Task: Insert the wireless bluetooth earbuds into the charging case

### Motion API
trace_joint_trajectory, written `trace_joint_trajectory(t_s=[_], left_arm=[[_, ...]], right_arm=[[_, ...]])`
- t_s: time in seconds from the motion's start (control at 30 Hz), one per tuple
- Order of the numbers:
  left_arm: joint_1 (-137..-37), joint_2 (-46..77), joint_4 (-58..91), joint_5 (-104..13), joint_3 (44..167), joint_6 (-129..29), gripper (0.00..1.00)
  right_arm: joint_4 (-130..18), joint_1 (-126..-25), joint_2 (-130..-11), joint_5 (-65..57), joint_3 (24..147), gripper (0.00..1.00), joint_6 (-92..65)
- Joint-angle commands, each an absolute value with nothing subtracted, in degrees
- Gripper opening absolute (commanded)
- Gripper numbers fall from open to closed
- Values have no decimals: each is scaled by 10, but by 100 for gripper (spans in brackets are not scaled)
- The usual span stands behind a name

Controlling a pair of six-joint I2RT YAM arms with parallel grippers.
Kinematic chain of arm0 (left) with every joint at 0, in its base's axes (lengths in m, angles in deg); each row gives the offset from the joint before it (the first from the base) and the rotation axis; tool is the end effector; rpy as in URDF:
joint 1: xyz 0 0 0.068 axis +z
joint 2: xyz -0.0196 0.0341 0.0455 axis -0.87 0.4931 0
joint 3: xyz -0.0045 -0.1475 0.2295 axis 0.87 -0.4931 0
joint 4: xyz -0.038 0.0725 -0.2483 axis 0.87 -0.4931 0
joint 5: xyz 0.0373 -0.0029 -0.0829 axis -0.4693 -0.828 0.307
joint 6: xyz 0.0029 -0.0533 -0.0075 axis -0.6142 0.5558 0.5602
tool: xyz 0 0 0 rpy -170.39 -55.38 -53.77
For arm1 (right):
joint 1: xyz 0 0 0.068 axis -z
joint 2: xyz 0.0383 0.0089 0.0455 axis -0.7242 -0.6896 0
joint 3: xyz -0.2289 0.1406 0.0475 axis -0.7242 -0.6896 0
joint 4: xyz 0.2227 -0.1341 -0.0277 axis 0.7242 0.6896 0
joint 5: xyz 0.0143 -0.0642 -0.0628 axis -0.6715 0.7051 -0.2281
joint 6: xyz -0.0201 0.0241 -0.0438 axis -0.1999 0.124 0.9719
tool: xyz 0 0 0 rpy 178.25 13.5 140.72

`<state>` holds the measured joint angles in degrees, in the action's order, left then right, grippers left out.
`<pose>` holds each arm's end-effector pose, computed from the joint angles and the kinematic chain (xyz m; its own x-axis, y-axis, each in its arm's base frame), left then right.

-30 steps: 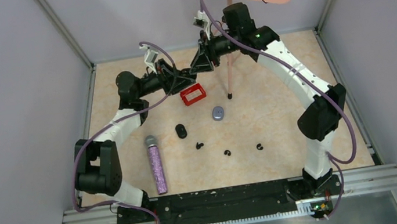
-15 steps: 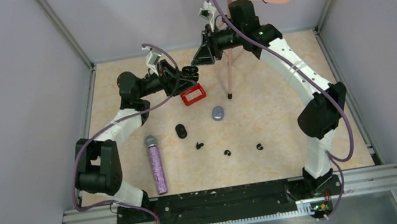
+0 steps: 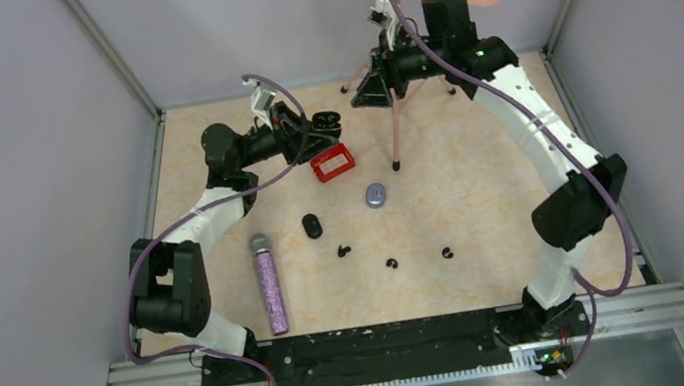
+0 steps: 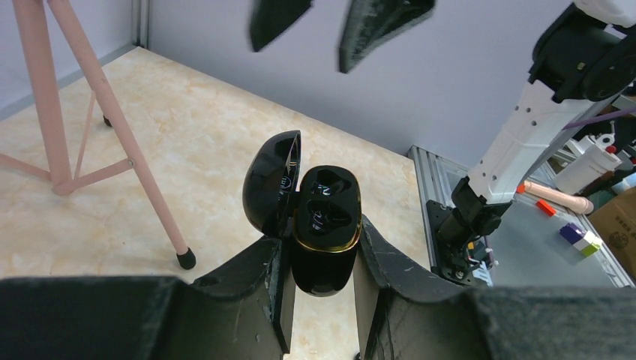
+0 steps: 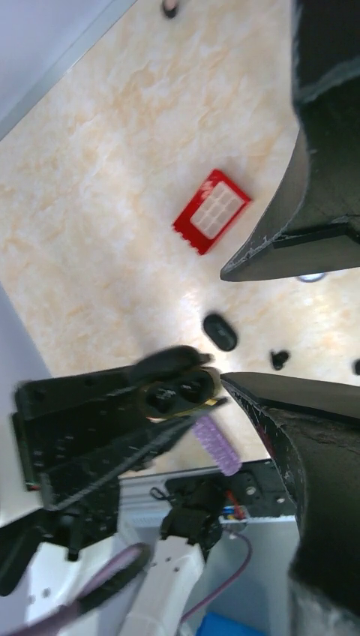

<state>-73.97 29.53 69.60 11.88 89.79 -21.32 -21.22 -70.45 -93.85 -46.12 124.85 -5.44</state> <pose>0.3222 -0.1109 0.3261 -0.3172 -0.1965 -0.9278 0.9354 0.0962 -0.3402 0.3564 0.1886 0.4344 -0.3566 -0.1777 -0.9172 -0.9057 0.3065 0.2927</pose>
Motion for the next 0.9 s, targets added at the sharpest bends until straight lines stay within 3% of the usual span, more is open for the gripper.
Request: trace_joint_trajectory(t_s=[0.0, 0.13, 0.33, 0.67, 0.77, 0.87], left_arm=[[-733, 291, 707, 106, 897, -215, 0], [-719, 281, 695, 103, 888, -205, 0], [-692, 267, 674, 80, 877, -193, 0], [-650, 254, 644, 62, 880, -175, 0], [-636, 239, 618, 54, 879, -179, 0], [-627, 215, 575, 32, 874, -200, 0]], right_arm=[[-127, -688, -833, -433, 1174, 47, 71], [-110, -689, -765, -396, 1037, 47, 154], [-185, -722, -724, -367, 851, 35, 204], [-330, -822, -821, -330, 759, 20, 286], [-357, -850, -871, -316, 762, 16, 240], [-426, -884, -879, -227, 730, 20, 142]])
